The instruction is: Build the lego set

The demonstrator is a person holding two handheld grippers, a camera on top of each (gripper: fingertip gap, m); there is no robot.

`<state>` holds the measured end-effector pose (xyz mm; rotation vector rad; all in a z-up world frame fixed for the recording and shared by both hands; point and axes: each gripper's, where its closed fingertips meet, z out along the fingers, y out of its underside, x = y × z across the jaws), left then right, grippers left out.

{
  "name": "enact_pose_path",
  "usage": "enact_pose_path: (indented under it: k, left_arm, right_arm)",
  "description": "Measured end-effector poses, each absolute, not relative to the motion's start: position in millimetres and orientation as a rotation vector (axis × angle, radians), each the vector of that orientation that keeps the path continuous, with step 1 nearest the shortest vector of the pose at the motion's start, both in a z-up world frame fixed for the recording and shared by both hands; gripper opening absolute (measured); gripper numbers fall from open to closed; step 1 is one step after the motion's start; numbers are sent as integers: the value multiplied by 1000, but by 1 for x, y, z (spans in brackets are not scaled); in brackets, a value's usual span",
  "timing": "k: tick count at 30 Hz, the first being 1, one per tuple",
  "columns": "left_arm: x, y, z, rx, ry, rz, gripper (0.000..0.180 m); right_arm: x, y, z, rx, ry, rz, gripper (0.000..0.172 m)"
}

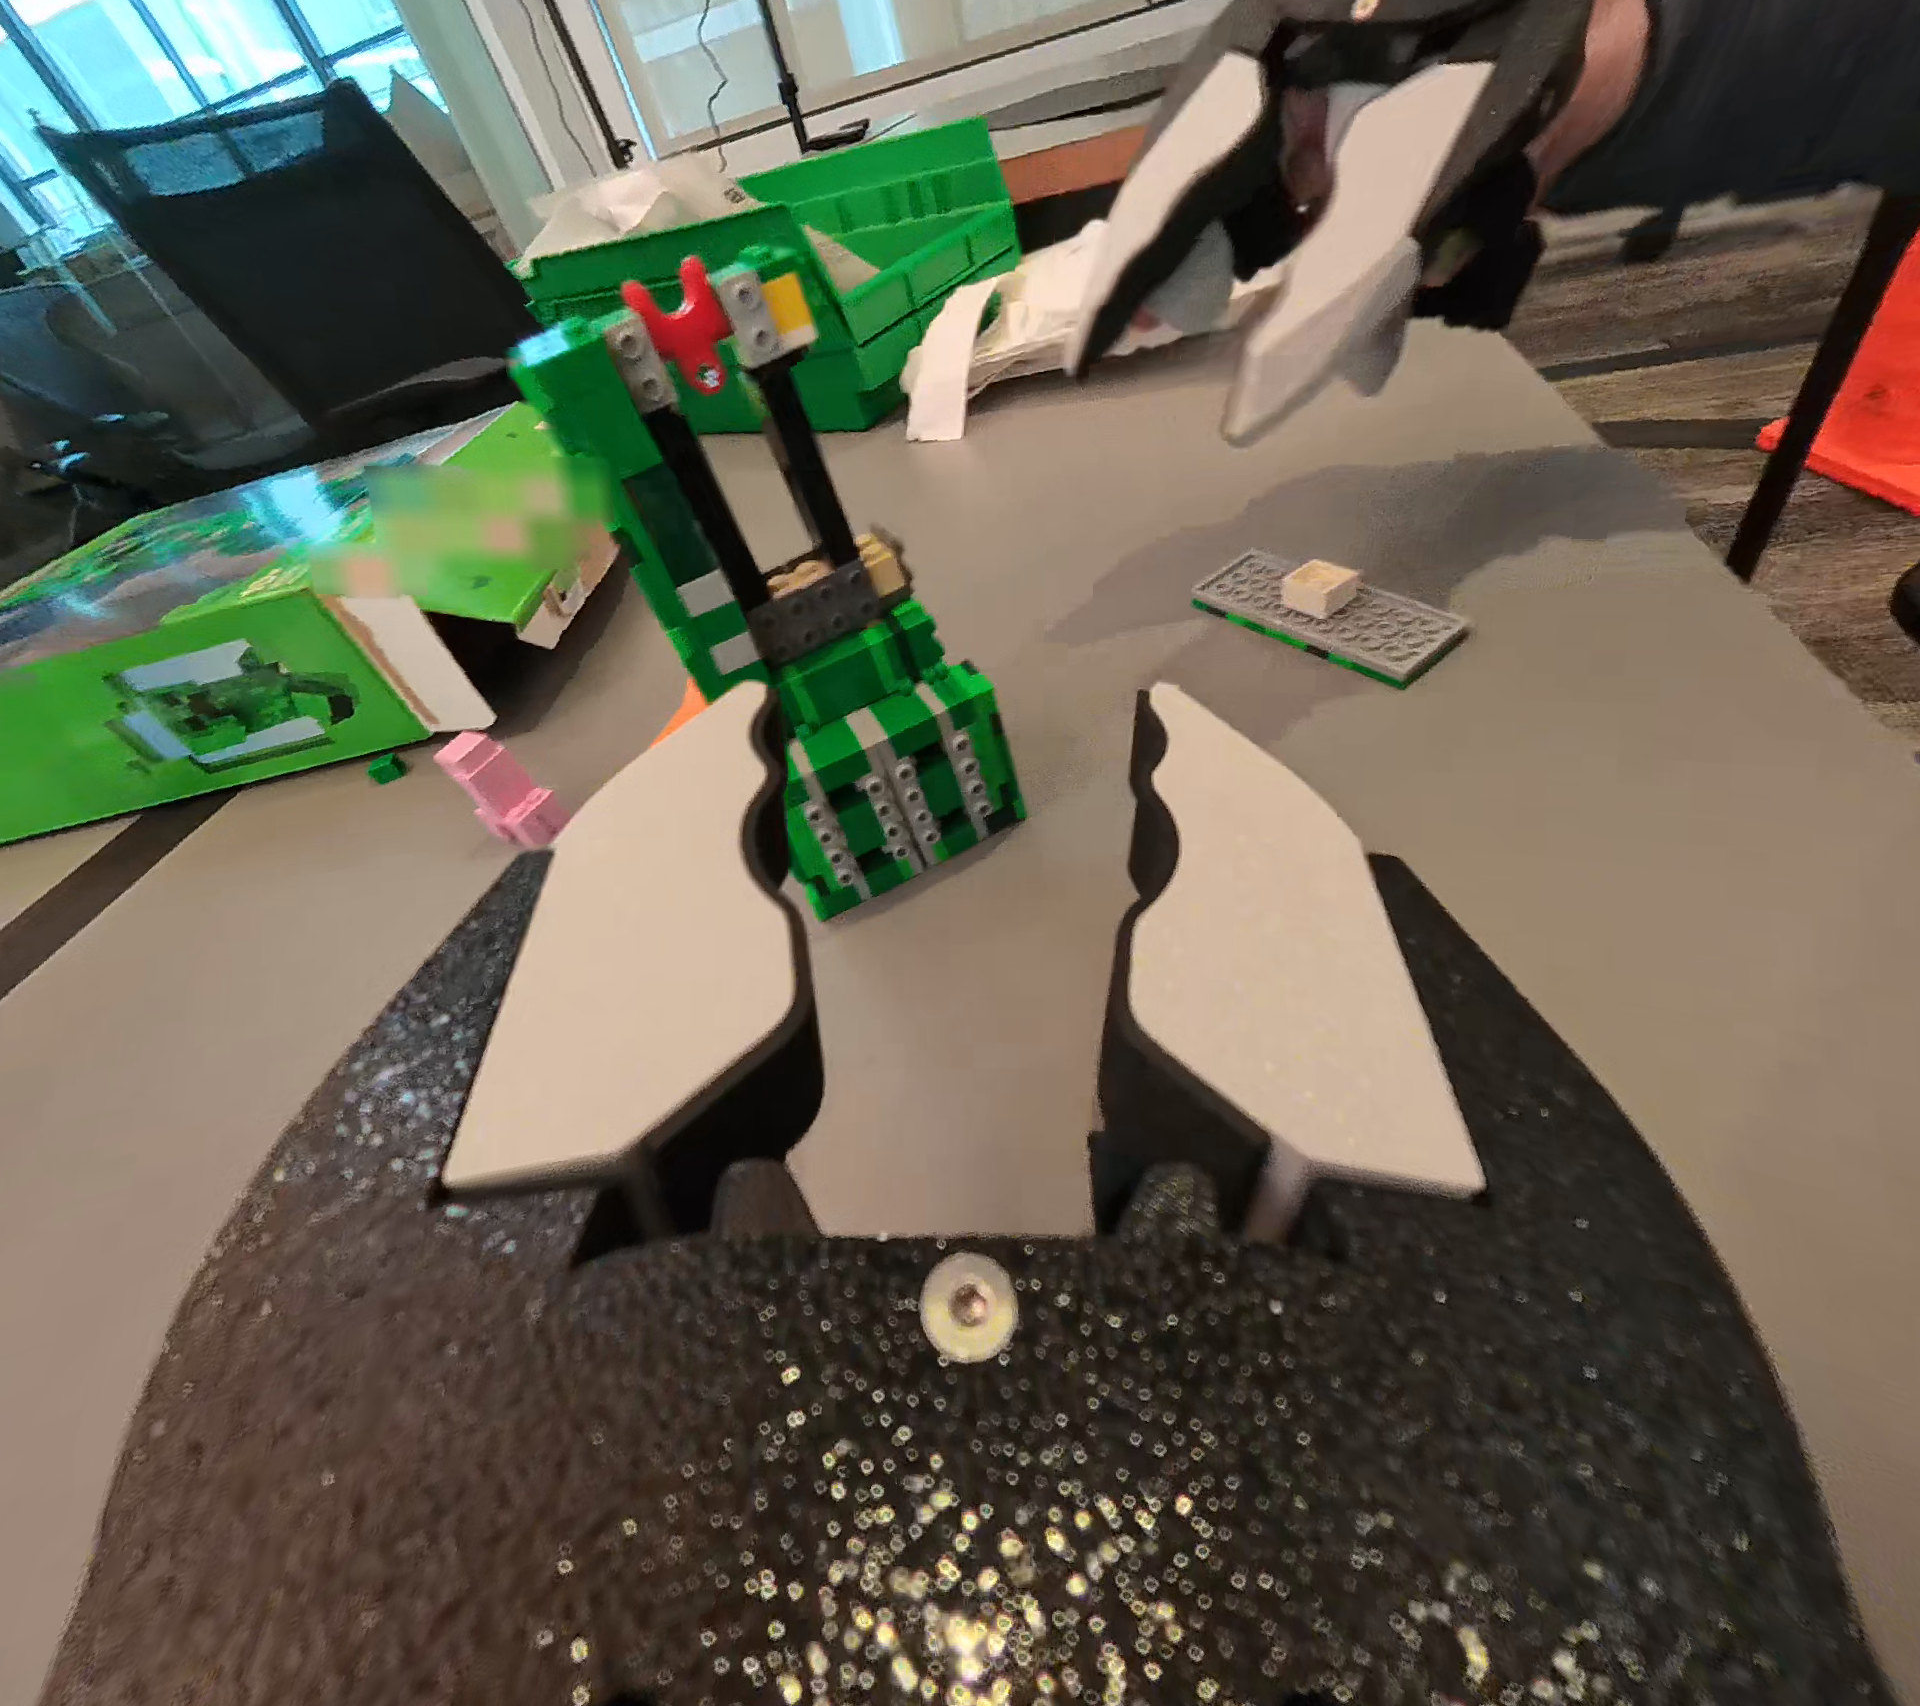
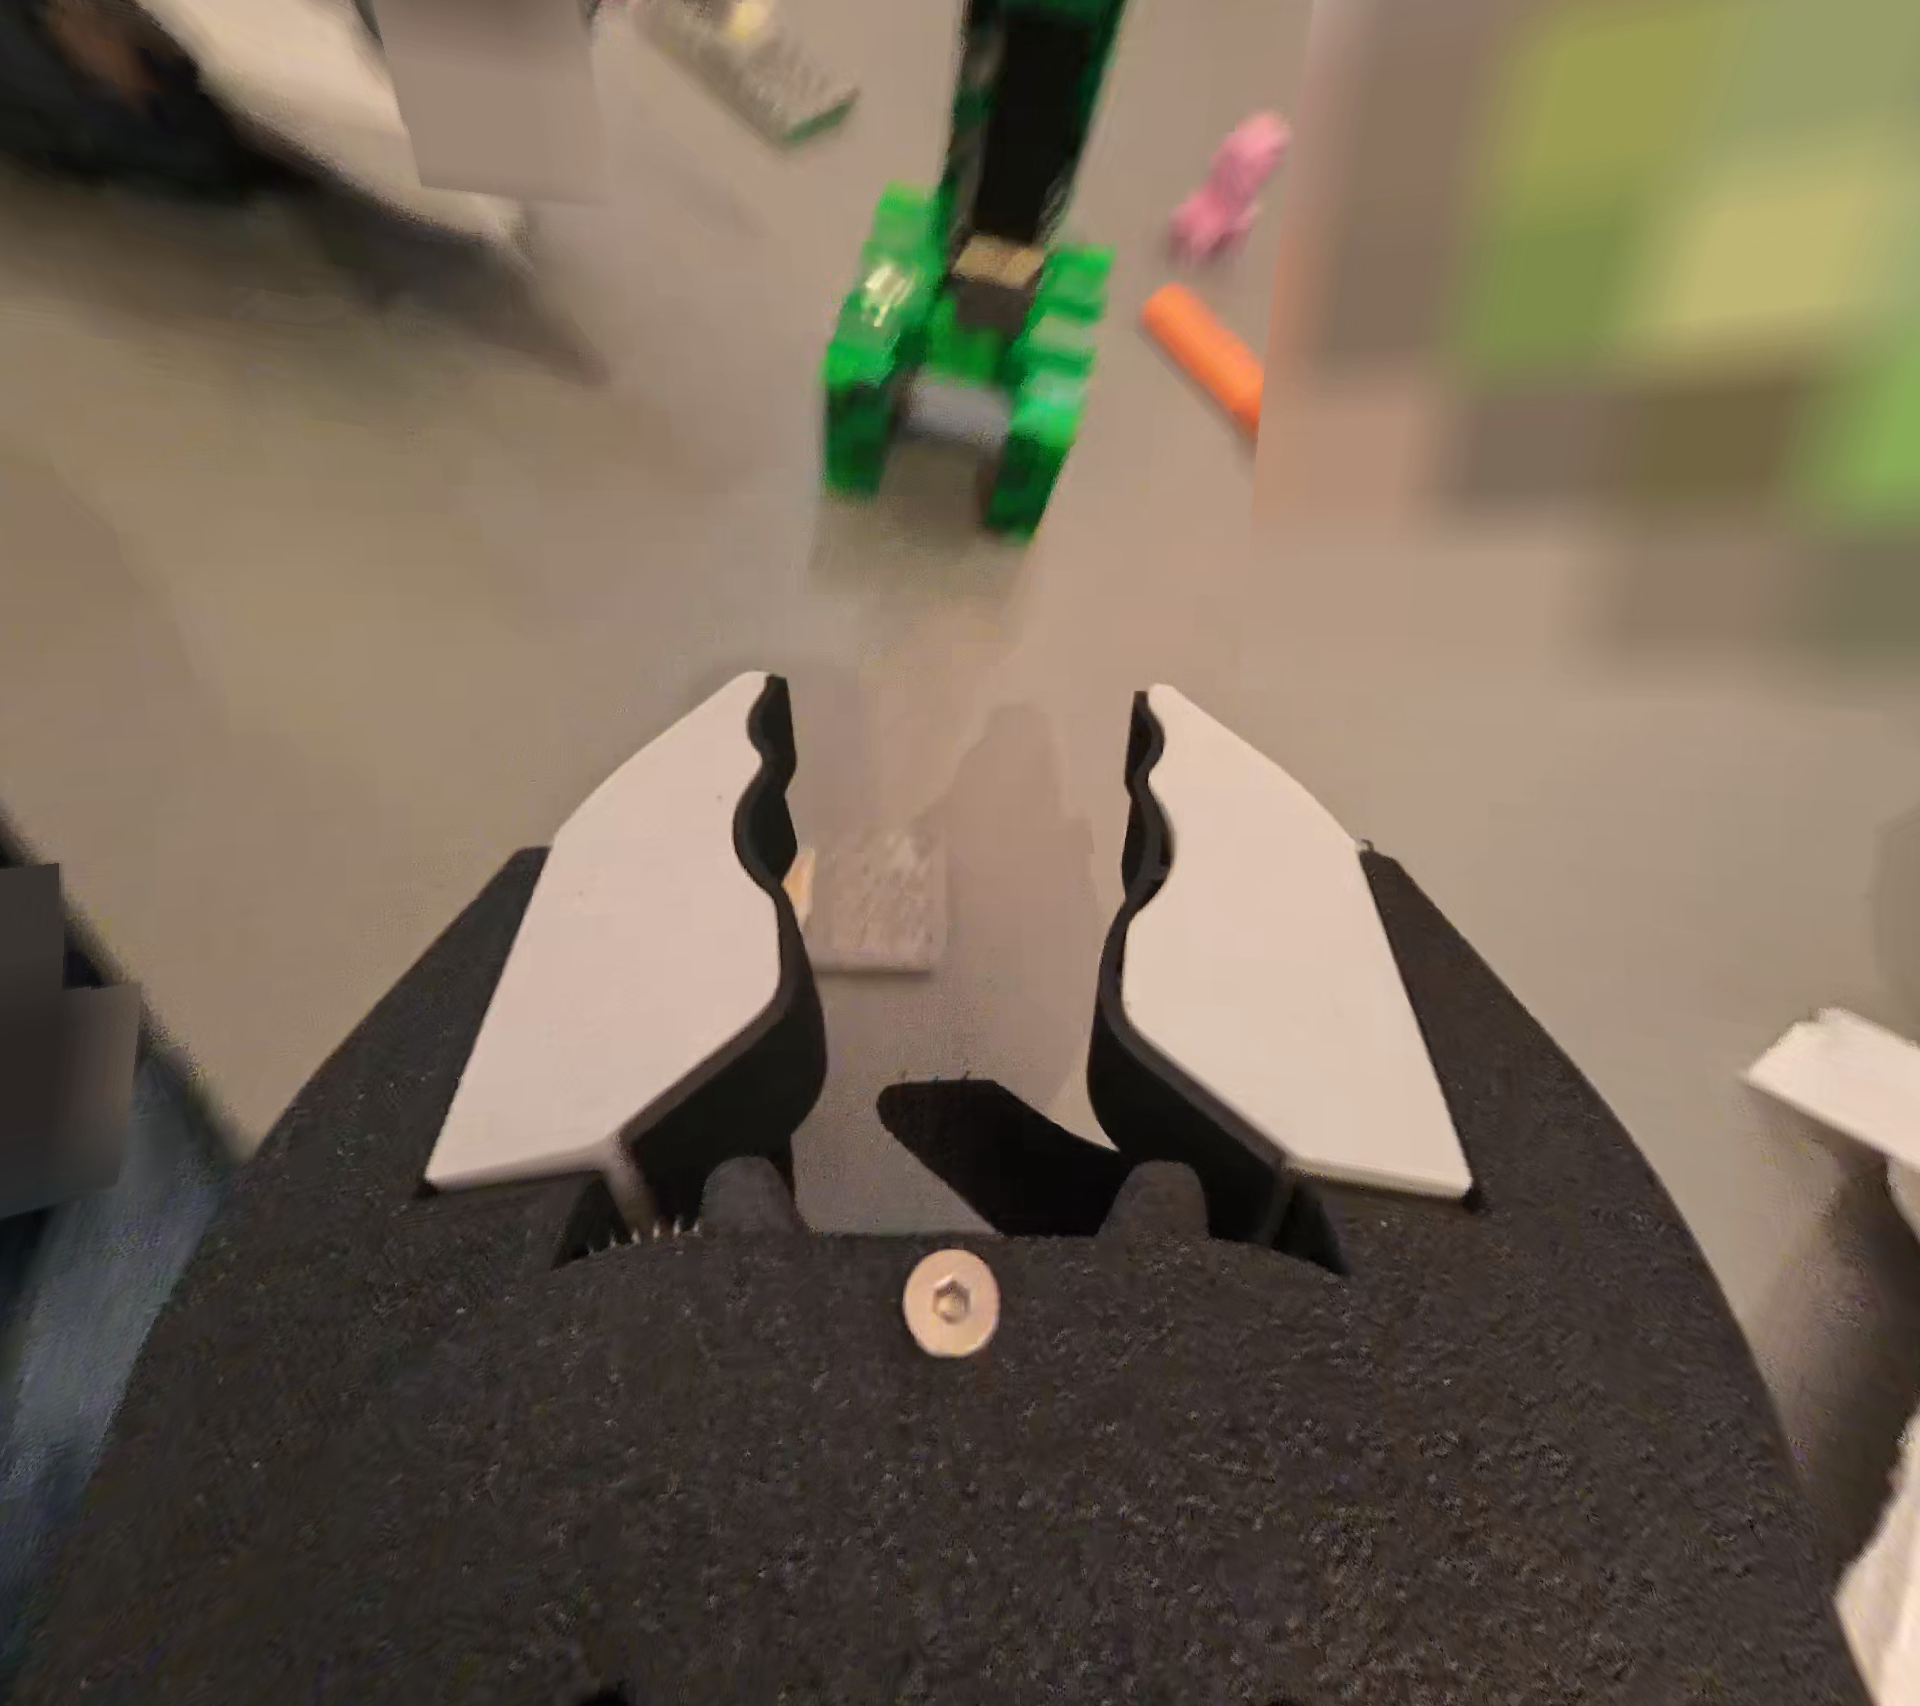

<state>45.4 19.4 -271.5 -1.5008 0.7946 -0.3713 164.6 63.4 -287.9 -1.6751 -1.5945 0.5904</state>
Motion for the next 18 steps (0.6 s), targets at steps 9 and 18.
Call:
enact_pose_path:
  k: [9, 18]
  left_arm:
    - [82, 3, -266, -1485, 872, -338, 60]
    - [96, -11, -266, -1526, 814, -337, 58]
  right_arm:
    - [185, 31, -331, -1783, -1757, 580, 37]
    - [179, 29, -352, -1727, -1884, 490, 17]
